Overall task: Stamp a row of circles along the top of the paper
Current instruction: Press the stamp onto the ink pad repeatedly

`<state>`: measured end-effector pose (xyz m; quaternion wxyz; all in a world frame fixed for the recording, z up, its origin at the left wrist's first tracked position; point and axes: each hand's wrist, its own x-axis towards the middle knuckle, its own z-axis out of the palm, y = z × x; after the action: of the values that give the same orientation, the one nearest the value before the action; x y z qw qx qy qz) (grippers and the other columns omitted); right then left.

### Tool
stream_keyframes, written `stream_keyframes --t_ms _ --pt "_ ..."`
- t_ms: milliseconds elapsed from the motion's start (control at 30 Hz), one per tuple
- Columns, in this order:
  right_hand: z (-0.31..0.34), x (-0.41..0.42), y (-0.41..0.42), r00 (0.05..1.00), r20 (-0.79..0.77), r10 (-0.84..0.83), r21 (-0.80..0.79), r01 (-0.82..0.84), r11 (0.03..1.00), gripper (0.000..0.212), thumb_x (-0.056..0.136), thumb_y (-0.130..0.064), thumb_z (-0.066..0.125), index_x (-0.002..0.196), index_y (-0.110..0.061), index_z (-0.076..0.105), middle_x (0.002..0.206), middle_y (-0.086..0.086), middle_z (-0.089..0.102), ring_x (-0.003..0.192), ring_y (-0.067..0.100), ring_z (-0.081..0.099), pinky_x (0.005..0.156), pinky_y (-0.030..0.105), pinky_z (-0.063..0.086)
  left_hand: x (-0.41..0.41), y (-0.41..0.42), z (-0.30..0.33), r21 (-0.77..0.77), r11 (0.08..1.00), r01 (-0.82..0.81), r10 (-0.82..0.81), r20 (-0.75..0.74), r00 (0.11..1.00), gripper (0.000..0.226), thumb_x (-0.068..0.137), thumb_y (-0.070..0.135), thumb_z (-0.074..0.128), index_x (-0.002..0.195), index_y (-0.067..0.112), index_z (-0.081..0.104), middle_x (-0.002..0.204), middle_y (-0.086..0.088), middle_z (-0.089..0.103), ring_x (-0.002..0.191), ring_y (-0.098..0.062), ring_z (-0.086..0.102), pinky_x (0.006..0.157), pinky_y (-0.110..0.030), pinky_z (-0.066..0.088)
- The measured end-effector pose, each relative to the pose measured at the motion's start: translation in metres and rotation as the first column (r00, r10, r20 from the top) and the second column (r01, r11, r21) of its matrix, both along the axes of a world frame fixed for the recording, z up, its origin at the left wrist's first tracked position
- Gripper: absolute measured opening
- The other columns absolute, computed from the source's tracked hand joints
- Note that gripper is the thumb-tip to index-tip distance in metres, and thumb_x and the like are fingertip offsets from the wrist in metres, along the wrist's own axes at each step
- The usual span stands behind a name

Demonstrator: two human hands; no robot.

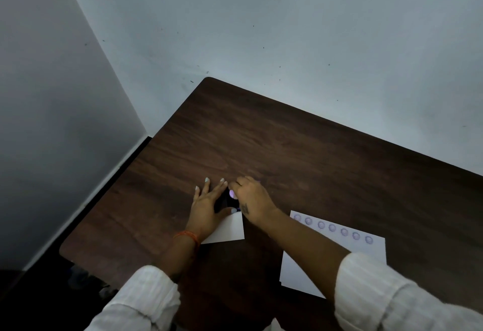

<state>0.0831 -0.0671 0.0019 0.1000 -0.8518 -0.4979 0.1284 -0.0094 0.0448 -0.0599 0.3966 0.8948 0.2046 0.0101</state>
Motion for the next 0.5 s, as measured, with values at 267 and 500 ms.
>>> stream_keyframes --t_ms 267,500 --pt "0.021 0.016 -0.008 0.979 -0.180 -0.099 -0.073 0.087 0.994 0.018 0.087 -0.002 0.047 0.082 0.005 0.062 0.092 0.025 0.062 0.090 0.036 0.059 0.074 0.038 0.041 -0.001 0.000 0.006 -0.031 1.000 0.003 -0.004 -0.011 1.000 0.070 0.082 0.037 0.065 0.142 0.024 0.032 0.155 0.001 0.026 0.146 -0.022 -0.001 0.118 -0.042 -0.007" --pt "0.011 -0.001 -0.008 0.998 0.028 -0.051 -0.143 0.055 0.988 0.030 0.090 -0.005 0.051 0.120 -0.002 0.051 0.124 0.018 0.053 0.117 0.030 0.046 0.095 0.038 0.042 -0.001 -0.001 0.006 -0.021 1.000 0.004 -0.005 -0.012 1.000 0.069 0.082 0.037 0.065 0.142 0.024 0.031 0.155 0.002 0.025 0.146 -0.023 -0.002 0.119 -0.043 -0.007"
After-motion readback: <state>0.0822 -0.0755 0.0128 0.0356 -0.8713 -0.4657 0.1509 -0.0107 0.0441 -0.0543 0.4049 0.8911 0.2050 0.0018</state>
